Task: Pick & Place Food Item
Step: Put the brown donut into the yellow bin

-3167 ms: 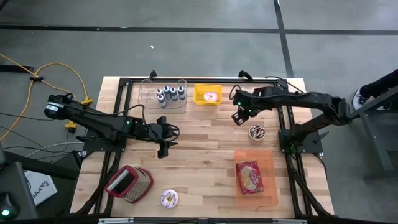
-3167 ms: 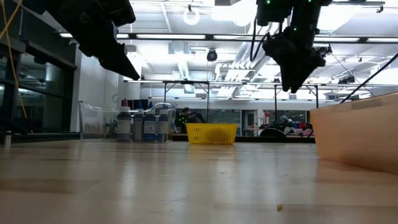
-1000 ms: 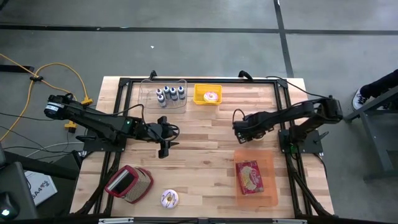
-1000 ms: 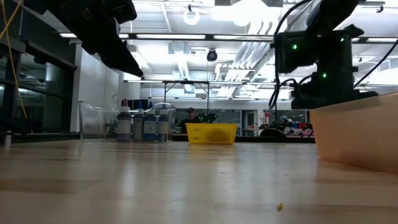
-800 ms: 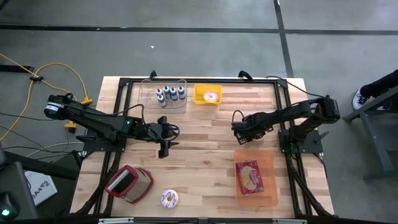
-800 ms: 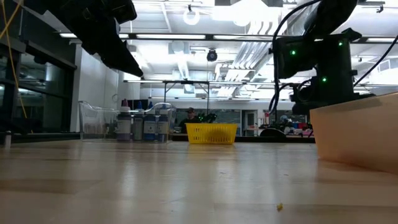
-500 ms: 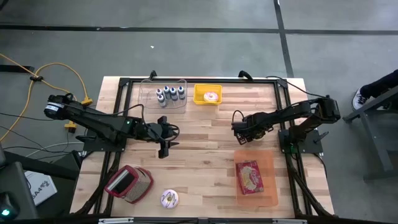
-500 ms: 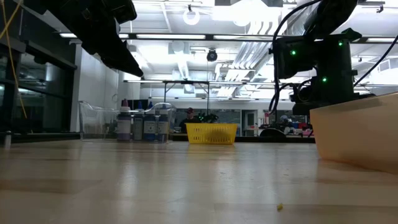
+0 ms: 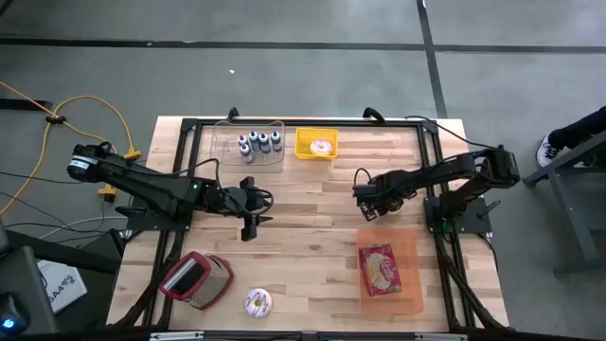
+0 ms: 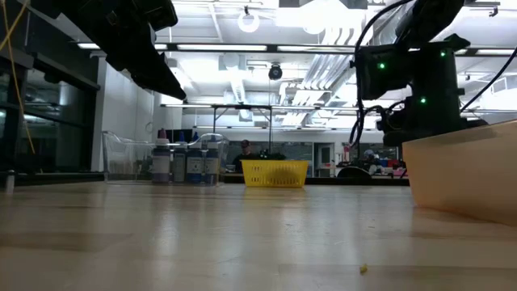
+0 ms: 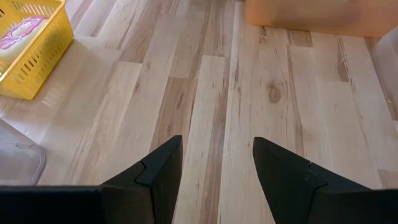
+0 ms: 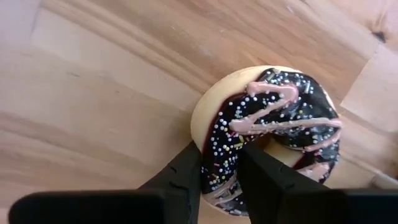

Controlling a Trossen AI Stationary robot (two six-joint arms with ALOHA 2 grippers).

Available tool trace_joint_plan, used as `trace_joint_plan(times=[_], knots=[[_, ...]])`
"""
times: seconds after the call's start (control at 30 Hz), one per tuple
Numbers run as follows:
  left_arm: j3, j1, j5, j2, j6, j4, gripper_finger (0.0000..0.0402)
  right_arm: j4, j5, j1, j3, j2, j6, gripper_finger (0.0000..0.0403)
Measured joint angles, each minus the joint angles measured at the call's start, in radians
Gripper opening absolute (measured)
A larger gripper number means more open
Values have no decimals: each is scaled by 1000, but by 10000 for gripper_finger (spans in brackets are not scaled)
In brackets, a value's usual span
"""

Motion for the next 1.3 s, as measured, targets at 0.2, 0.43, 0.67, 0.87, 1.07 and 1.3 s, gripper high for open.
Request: trace_joint_plan(times=[0.2,0.43,0.67,0.87,1.07,1.3], knots=[[0,0,0,0,0,0,188,-28,-4,-33,81,-23,-88,84],[0,0,0,0,0,0,188,-19,19,-102,224,-23,-272,84],[0,0,0,0,0,0,188,49,49,-170,374,-24,-504,84],[0,0,0,0,0,0,188,221,45,-223,426,-20,-703,84],[0,0,0,0,0,0,188,368,45,-269,426,-19,-797,84],[0,0,0,0,1,0,188,399,-5,-300,426,-19,-805,84]])
